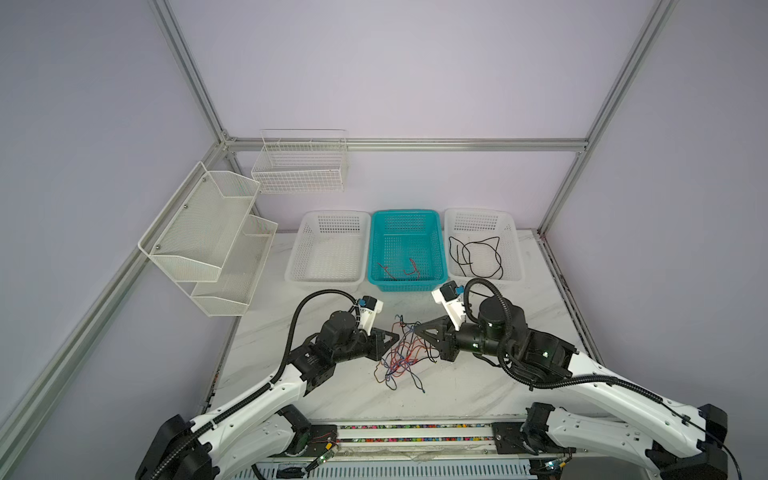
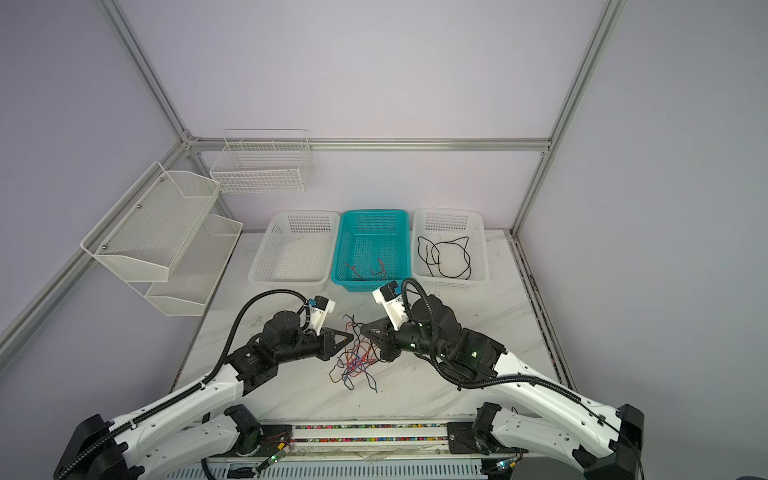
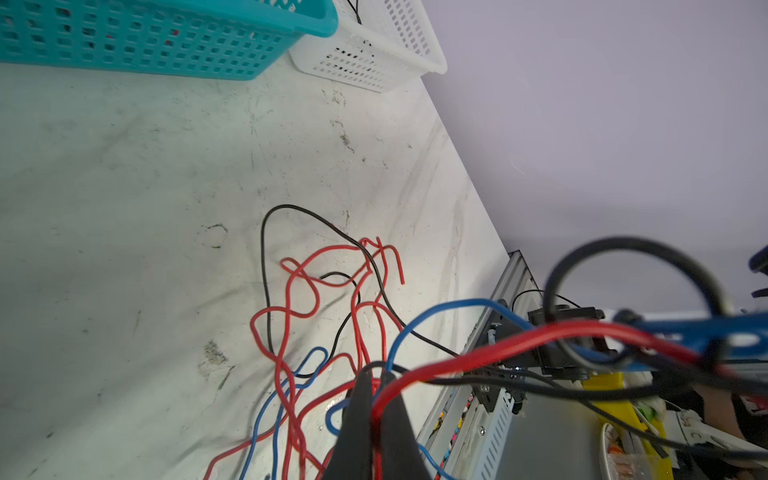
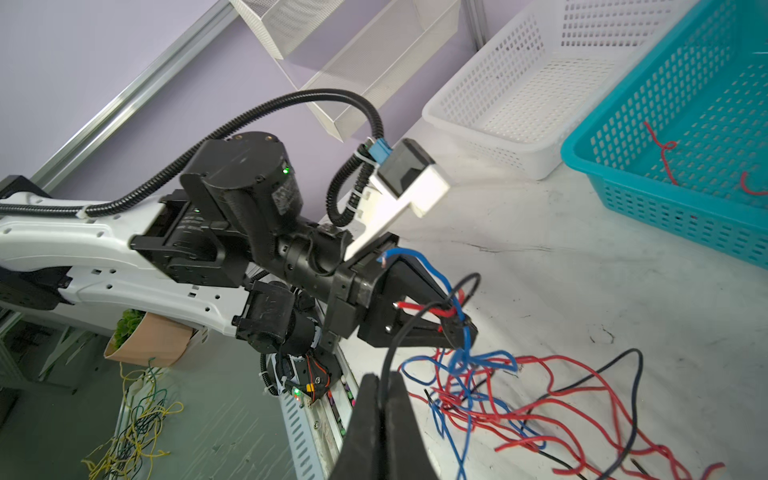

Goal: Untangle the cables

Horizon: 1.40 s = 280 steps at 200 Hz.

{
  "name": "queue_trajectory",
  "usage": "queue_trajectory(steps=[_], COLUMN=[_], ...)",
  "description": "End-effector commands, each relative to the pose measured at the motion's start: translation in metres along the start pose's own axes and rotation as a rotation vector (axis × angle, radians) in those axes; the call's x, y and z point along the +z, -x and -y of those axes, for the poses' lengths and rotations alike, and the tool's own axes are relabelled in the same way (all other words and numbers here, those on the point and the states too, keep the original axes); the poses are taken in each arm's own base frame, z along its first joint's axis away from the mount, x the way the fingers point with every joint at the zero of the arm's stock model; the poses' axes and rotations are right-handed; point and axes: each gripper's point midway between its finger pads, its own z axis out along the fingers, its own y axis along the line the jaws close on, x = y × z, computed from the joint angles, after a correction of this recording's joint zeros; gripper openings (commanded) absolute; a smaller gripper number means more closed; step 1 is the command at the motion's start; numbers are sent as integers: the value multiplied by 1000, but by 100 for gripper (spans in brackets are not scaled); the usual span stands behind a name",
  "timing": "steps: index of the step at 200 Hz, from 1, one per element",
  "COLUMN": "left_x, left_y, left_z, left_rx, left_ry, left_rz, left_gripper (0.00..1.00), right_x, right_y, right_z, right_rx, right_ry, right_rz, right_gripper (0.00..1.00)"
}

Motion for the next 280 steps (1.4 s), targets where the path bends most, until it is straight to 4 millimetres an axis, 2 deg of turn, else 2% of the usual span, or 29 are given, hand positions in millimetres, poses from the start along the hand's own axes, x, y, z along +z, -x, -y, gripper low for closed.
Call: queue_trajectory(steps=[1, 25, 42, 70, 81, 117, 160, 210, 258, 280], left_x=[-29, -47, -57, -71, -72, -60, -38, -24, -14, -11], left_y=[40, 44, 45, 46, 45, 42, 32, 24, 19, 19], left_z=[-12, -33, -41, -49, -47, -41, -36, -31, -28, -29], left_rx=[11, -46, -58, -27, -19, -85, -129, -125, -113, -120], left_ry=[186, 305, 359, 441, 438, 387, 311, 289, 283, 292], left_rz=[118, 144, 147, 116, 102, 71, 13, -28, -51, -52], left_gripper=[0, 0, 0, 0, 0, 0, 0, 0, 0, 0], right_x=[-13, -8, -8, -24, -25, 11, 21, 48, 58, 67], right_y=[14, -1, -10, -5, -3, -19, -17, -25, -16, -27], right_z=[11, 33, 56, 92, 97, 67, 41, 39, 38, 37], right_rx=[42, 97, 154, 231, 232, 203, 154, 125, 117, 112], right_ry=[-67, -132, -218, -314, -301, -63, 45, 17, 9, 1], right_rz=[106, 87, 85, 138, 135, -1, 14, -27, -8, -40], right_gripper=[0, 0, 0, 0, 0, 0, 0, 0, 0, 0])
